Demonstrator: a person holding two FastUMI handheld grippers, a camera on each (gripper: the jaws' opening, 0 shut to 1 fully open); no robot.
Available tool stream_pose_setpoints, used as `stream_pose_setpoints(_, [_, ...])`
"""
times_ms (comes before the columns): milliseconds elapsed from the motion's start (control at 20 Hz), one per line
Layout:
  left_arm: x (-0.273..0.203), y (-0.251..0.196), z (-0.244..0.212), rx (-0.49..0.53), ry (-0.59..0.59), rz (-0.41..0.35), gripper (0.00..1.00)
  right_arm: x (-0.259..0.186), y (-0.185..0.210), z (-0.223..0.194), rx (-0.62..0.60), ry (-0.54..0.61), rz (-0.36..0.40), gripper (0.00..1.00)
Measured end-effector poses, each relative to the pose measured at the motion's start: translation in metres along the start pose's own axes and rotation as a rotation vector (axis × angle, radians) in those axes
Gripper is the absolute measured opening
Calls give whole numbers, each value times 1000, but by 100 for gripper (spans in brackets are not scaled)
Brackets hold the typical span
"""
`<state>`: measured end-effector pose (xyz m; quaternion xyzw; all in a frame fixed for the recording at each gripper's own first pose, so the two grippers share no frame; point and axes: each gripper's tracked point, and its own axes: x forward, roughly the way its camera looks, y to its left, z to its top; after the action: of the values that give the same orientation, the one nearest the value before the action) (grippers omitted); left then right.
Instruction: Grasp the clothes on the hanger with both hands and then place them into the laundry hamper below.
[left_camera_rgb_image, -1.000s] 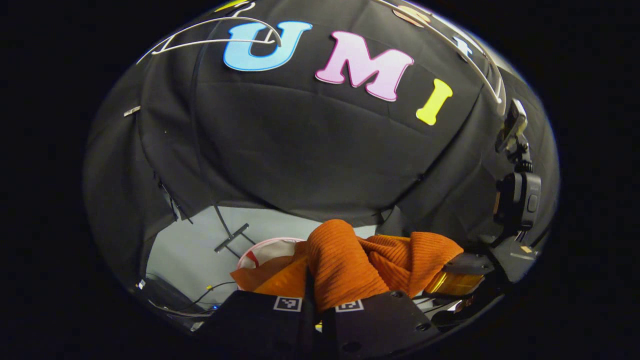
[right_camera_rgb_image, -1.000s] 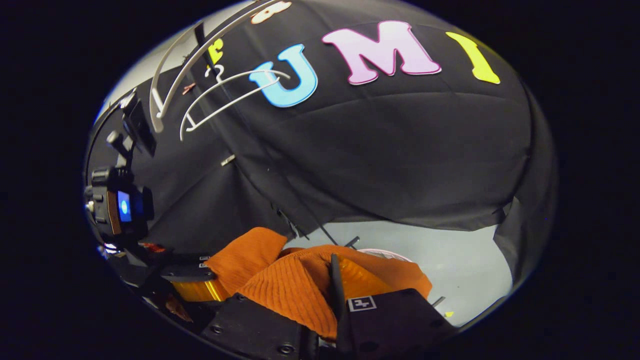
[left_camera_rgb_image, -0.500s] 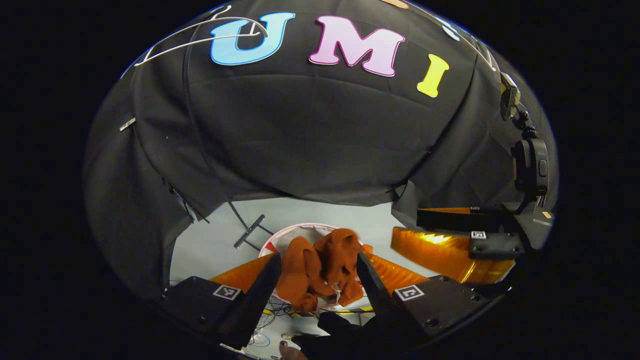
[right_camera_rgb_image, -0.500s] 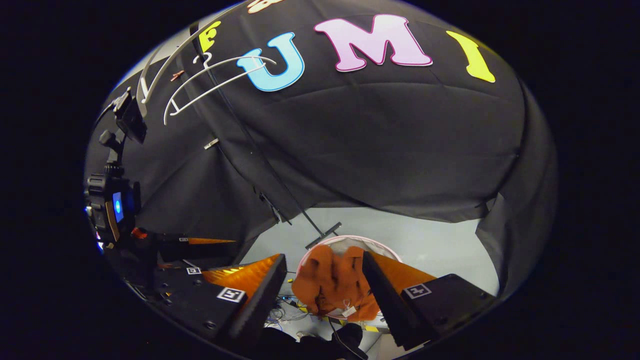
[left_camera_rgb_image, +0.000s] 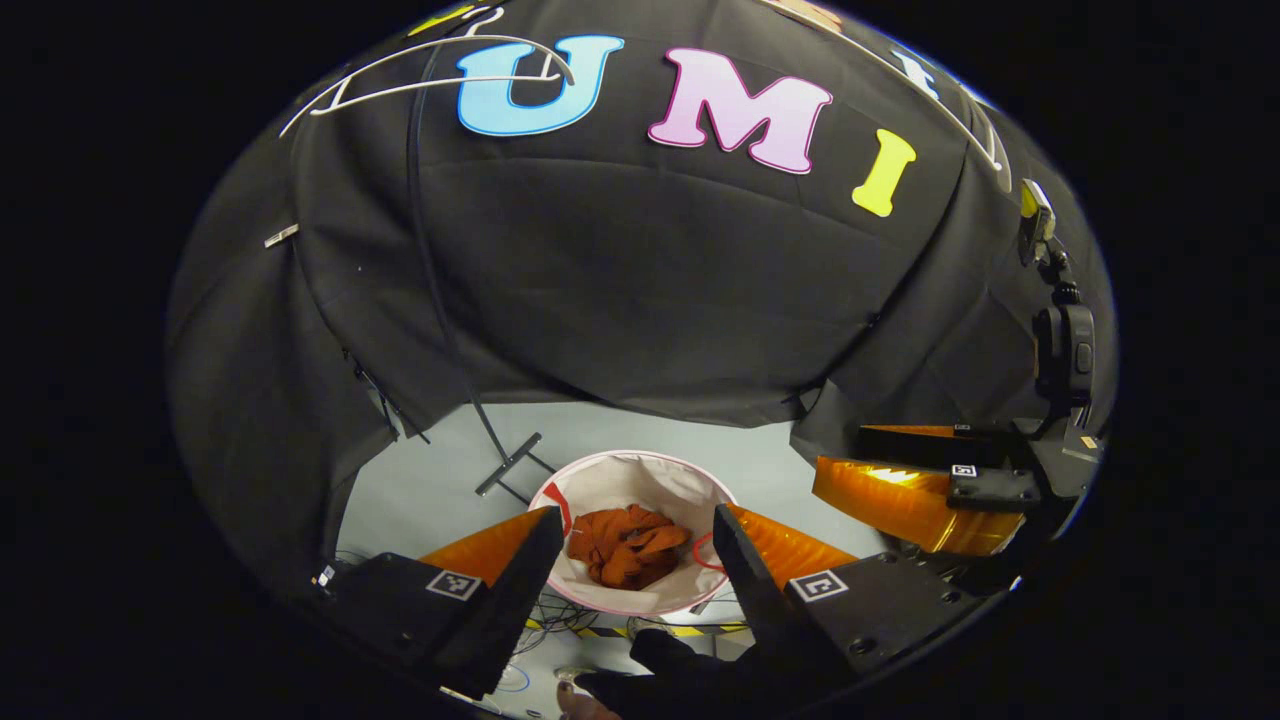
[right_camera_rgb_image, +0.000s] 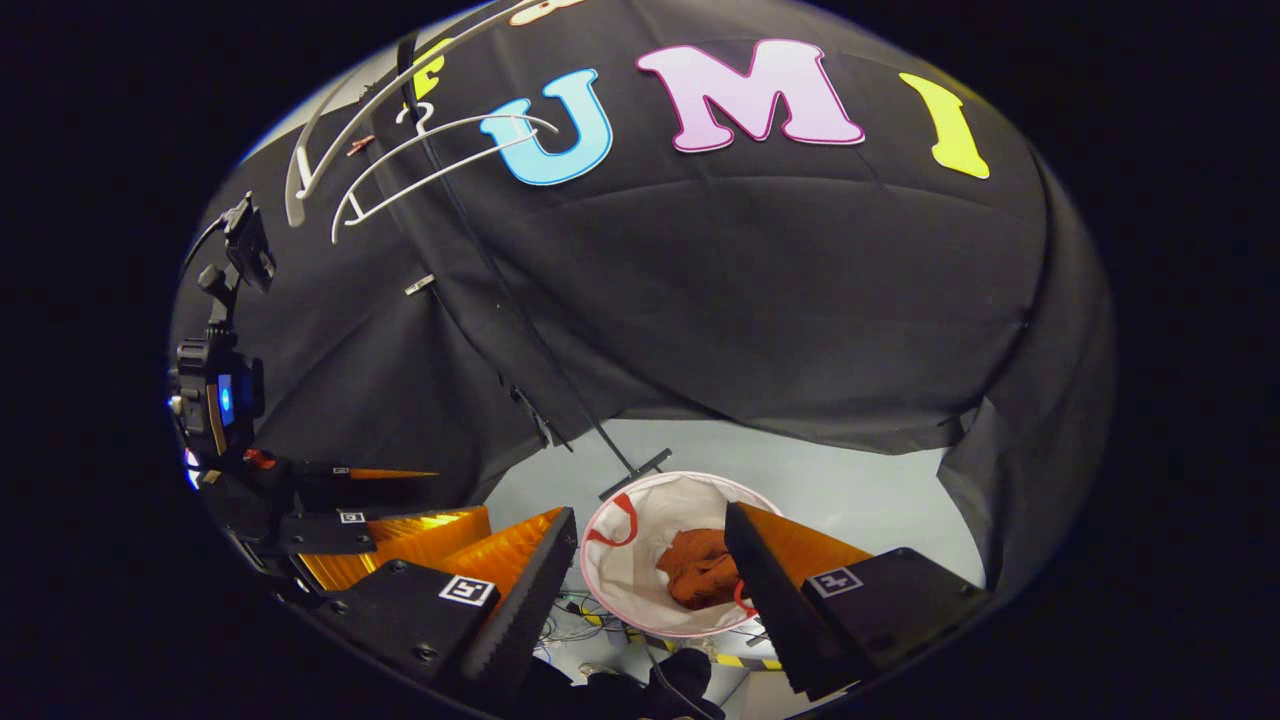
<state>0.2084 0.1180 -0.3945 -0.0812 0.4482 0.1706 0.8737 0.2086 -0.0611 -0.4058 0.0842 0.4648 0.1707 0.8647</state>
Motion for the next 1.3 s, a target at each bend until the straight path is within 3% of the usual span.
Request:
stream_pose_setpoints(350, [-48,7,-7,36,-76,-40,93,-35,41,6,-27,-89,-7,98])
stream_pose_setpoints(900, [-210,38,-11,175,-348,-135,95,-138,146,-4,-58,-326,-67,98])
stream_pose_setpoints(1300, [-294,37,-22,208,-494,-235,95,-227,191,-1,-114,-519,-155,98])
